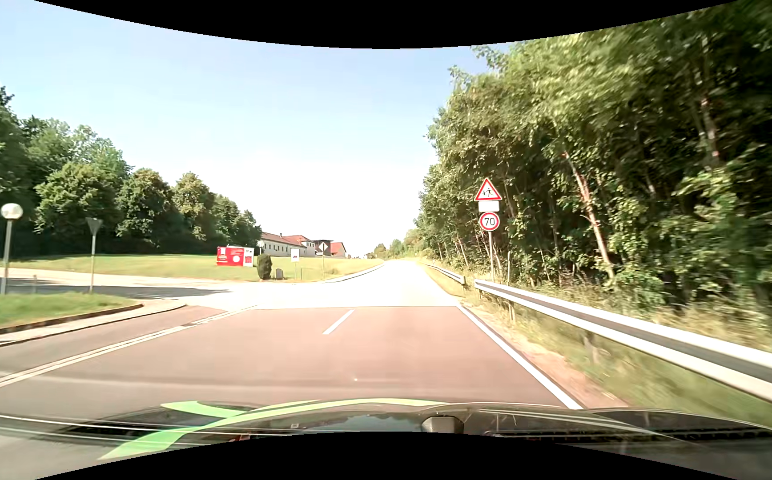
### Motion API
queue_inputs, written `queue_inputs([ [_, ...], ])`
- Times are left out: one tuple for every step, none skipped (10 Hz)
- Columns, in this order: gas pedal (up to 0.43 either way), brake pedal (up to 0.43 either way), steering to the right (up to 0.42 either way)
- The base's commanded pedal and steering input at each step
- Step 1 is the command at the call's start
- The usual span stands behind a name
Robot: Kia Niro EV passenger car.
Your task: Follow the waypoints while adhering to traffic rules and regulations
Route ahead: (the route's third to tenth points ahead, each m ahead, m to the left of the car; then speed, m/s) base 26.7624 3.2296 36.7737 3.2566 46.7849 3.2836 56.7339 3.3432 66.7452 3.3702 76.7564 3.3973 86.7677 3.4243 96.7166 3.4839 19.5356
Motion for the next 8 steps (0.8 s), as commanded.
queue_inputs([
  [0.350,0.000,-0.005],
  [0.350,0.000,-0.005],
  [0.358,0.000,-0.005],
  [0.358,0.000,-0.005],
  [0.370,0.000,-0.005],
  [0.370,0.000,-0.005],
  [0.370,0.000,-0.005],
  [0.378,0.000,-0.005],
])
